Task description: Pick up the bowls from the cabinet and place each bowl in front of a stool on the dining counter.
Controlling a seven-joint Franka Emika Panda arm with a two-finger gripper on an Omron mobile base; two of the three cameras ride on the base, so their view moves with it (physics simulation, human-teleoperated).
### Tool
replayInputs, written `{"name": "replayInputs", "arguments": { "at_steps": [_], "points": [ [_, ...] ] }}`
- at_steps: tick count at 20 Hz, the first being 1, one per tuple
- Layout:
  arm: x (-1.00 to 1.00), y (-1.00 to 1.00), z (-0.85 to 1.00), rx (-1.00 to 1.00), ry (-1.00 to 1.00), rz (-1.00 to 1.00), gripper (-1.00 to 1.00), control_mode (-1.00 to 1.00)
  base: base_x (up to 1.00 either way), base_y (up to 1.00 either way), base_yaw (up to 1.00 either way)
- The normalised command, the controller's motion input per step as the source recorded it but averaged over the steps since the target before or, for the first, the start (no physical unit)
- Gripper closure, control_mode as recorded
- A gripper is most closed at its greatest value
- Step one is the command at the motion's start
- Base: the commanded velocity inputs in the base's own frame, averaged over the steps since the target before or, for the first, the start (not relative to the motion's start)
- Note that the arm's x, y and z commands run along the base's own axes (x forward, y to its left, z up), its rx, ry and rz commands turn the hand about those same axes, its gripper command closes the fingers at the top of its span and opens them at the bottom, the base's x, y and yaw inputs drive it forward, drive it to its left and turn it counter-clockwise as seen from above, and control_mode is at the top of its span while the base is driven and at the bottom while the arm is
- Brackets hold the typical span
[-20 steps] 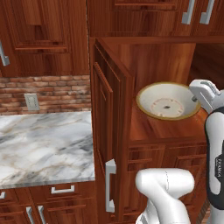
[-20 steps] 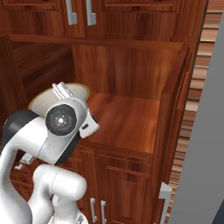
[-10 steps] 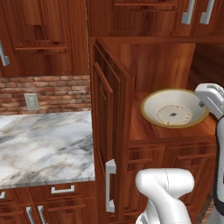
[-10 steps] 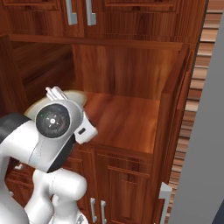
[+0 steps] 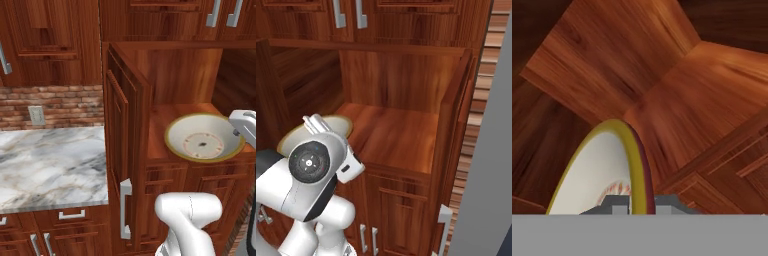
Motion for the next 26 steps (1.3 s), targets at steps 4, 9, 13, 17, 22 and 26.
{"name": "replayInputs", "arguments": {
  "at_steps": [4, 9, 13, 17, 22, 26],
  "points": [
    [0.0, 0.0, 0.0, 0.0, 0.0, 0.0, 1.0, 1.0, -0.38, -0.19, 0.0],
    [0.0, 0.0, 0.0, 0.0, 0.0, 0.0, 1.0, 1.0, -0.19, -0.18, 0.0],
    [0.0, 0.0, 0.0, 0.0, 0.0, 0.0, 1.0, 1.0, -0.19, -0.09, 0.06],
    [0.0, 0.0, 0.0, 0.0, 0.0, 0.0, 1.0, 1.0, -0.54, -0.2, 0.27],
    [0.0, 0.0, 0.0, 0.0, 0.0, 0.0, 1.0, 1.0, -0.77, -0.08, 0.32],
    [0.0, 0.0, 0.0, 0.0, 0.0, 0.0, 1.0, 1.0, -0.74, -0.09, 0.21]
  ]
}}
